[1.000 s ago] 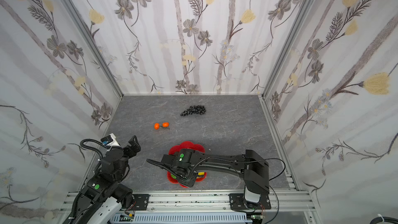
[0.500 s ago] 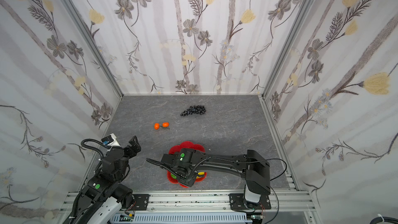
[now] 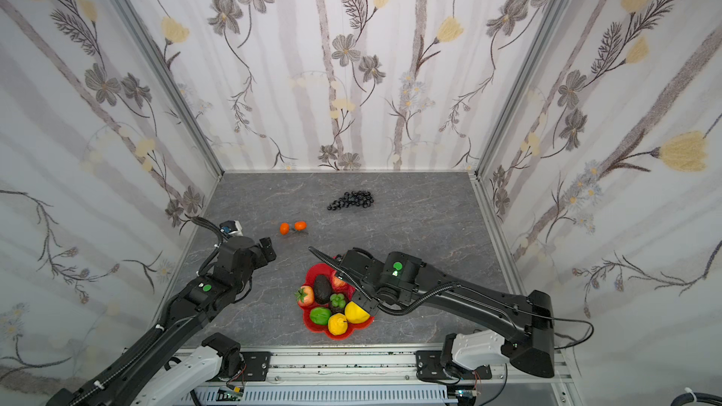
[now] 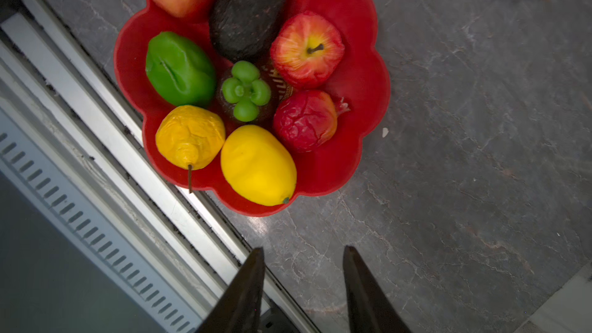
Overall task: Arrange fruit in a fruit bowl
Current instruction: Place the fruit in the fruit bowl, then pick up the fruits from the top-left of the table.
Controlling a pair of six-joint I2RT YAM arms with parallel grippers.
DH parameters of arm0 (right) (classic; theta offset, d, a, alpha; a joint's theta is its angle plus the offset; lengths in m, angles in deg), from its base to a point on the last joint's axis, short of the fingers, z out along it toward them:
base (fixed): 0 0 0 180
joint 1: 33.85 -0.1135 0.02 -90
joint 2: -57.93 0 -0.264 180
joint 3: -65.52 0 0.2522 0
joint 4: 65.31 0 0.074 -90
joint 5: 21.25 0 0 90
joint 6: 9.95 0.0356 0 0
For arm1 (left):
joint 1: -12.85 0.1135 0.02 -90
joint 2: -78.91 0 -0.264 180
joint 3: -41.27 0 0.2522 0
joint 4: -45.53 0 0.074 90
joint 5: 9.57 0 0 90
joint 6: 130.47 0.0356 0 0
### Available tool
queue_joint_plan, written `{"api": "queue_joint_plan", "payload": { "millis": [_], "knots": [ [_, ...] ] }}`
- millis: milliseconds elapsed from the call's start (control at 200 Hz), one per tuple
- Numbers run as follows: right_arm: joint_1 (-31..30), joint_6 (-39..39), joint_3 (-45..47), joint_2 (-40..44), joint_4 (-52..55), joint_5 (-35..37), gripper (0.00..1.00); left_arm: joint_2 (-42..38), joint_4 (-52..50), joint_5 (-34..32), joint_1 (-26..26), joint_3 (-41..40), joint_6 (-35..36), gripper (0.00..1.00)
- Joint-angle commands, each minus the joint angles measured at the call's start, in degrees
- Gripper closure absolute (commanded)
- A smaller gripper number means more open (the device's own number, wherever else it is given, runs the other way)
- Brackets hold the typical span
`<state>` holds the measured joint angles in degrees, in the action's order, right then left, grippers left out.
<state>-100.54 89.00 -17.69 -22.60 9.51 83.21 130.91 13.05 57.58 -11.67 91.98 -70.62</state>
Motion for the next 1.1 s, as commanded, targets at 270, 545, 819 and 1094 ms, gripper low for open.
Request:
{"api": "queue_joint_plan", "payload": {
  "millis": [270, 545, 819, 1094],
  "knots": [
    [13.19, 5.11, 25.28, 25.36, -33.82, 4.98, 0.31, 33.24, -4.56, 13.23, 6.3, 22.09, 1.41, 0.14],
    [17.36, 6.81, 40.82, 32.4, -50.68, 2.96, 0.24, 49.03, -10.84, 15.88, 10.27, 36.46, 2.9, 0.19],
    [18.27, 4.68, 48.15, 34.39, -59.36, 0.96, 0.2, 57.38, -13.58, 14.68, 11.15, 43.16, 2.49, 0.28],
    [18.45, 4.5, 49.68, 33.2, -62.25, -0.45, 0.2, 62.0, -14.94, 15.12, 11.24, 45.93, 2.42, 0.34]
  ]
}}
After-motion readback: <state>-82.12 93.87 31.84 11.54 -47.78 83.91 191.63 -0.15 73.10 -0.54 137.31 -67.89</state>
